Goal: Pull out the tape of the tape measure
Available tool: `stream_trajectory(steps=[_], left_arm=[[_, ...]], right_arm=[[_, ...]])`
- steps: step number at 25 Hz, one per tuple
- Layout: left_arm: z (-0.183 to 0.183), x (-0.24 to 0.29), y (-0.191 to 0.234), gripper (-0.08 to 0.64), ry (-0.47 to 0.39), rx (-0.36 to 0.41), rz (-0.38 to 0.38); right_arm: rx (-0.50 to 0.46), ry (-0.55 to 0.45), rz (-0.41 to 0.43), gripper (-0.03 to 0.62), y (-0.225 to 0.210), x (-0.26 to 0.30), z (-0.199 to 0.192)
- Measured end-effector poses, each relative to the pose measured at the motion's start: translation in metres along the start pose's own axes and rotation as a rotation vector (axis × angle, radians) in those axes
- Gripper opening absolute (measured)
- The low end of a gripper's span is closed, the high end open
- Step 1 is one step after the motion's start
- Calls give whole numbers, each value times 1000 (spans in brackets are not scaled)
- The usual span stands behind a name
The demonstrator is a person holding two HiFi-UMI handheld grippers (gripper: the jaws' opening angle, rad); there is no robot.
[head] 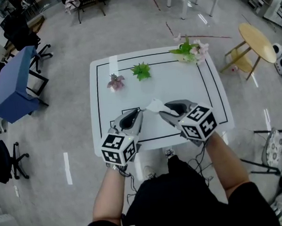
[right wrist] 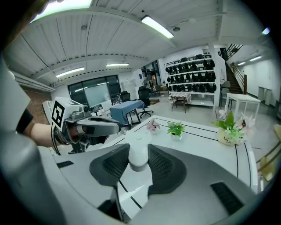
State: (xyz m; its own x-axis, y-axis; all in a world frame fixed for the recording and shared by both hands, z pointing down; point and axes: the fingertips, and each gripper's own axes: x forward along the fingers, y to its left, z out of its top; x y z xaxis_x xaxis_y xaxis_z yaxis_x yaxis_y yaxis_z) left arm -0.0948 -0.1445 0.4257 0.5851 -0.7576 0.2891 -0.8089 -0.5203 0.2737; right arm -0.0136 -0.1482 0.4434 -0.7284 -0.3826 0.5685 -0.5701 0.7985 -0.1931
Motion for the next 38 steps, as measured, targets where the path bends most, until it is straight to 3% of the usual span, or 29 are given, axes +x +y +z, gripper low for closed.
stream_trajectory(steps=[9,19,38], left_arm=[[1,1,18,32,5,-66,48],[14,-1,43,32,-2,-88,103],[24,-13,77,32,0,-89,186]], right_arm=[[31,8,-100,132,-23,-7,-2],[64,1,-214,132,-58,-25,-8],[123,-16,-309,132,-89,-51,-16]])
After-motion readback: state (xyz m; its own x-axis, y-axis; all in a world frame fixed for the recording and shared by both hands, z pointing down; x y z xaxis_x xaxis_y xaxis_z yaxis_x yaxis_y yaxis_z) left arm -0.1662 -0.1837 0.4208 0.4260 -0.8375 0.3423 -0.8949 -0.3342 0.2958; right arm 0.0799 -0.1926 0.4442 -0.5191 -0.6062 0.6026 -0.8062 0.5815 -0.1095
